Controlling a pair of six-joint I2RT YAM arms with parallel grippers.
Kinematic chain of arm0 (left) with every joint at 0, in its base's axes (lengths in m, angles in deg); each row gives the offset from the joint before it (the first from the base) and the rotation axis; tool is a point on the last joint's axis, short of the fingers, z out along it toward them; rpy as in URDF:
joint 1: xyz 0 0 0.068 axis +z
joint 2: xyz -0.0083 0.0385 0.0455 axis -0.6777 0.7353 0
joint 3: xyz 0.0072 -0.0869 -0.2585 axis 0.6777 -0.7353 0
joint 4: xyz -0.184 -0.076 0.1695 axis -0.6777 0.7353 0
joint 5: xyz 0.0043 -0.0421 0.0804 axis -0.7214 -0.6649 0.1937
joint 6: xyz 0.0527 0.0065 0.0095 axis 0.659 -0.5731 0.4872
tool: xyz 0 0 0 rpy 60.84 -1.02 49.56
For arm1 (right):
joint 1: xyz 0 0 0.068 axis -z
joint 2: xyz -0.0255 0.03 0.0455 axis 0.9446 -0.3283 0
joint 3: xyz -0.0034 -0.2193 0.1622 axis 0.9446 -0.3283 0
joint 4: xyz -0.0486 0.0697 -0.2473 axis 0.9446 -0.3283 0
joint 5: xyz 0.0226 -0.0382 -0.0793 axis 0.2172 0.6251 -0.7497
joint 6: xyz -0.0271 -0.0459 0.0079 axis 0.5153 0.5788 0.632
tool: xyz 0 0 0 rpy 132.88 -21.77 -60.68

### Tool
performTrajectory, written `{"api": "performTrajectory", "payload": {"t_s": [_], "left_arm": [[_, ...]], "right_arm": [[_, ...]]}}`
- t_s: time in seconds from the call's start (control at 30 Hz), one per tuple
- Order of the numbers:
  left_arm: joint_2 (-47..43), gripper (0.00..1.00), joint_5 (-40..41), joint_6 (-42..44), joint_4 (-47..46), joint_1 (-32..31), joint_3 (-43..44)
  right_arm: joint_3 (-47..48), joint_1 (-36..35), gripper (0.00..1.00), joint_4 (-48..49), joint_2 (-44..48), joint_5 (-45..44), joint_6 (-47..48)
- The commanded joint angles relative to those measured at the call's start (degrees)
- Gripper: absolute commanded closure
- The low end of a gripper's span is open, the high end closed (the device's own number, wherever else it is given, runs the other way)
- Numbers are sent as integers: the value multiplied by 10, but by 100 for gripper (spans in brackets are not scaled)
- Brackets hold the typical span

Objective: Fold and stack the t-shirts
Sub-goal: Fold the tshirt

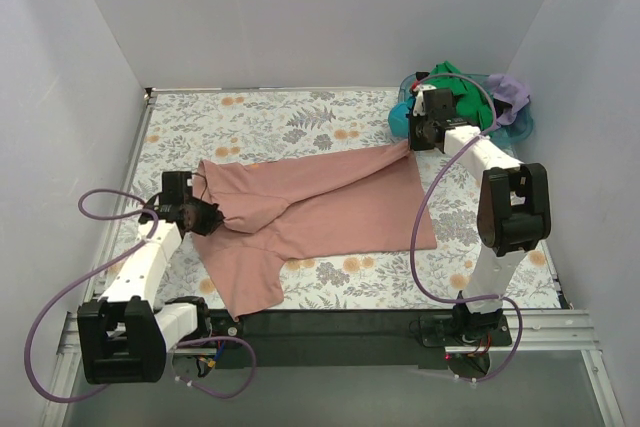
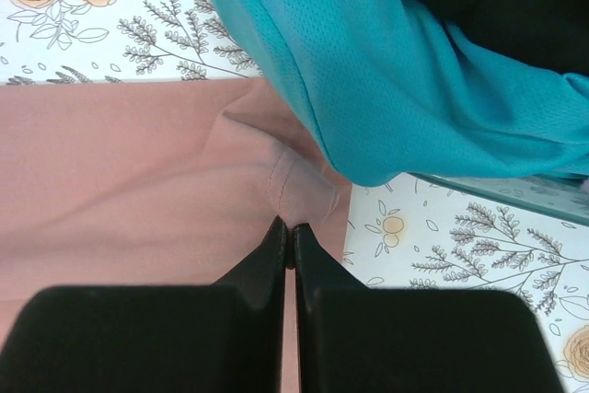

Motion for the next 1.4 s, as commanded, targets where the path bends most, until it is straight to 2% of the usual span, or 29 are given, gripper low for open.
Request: {"api": "performTrajectory", "payload": {"t_s": [0.0, 0.1, 0.13, 0.2, 0.33, 0.37, 0.47, 0.67, 0.77, 0.9, 1.03, 1.23, 1.37], "left_arm": [[24, 100, 31, 12, -29, 0, 97], [94, 100, 64, 22, -44, 5, 177], [139, 100, 64, 22, -50, 7, 225], [185, 100, 65, 20, -66, 16, 264], [303, 100, -3, 48, -131, 28, 361], [350, 100, -14, 61, -155, 29, 407], [412, 100, -23, 105, -158, 32, 510], [491, 100, -25, 185, -192, 32, 621], [492, 100, -58, 219, -238, 32, 620], [470, 100, -67, 229, -236, 32, 598], [417, 100, -29, 207, -215, 32, 526], [308, 100, 29, 161, -131, 32, 423], [266, 100, -2, 140, -135, 32, 362]], "right_arm": [[27, 4, 99, 24, -9, 27, -3], [71, 3, 99, 25, -16, 19, -7], [92, 3, 99, 29, -20, 18, -12], [116, 3, 99, 41, -36, 18, -14], [175, 3, 99, 64, -78, 18, -13], [196, 3, 99, 69, -95, 1, -13], [237, 3, 99, 70, -126, -3, -7], [243, 3, 99, 75, -141, 2, -7], [233, 3, 99, 77, -135, 1, -7], [213, 3, 99, 81, -120, 5, -7], [186, 3, 99, 81, -103, 11, -7], [135, 3, 99, 81, -56, 11, -6], [95, 4, 99, 80, -17, 27, -1]]}}
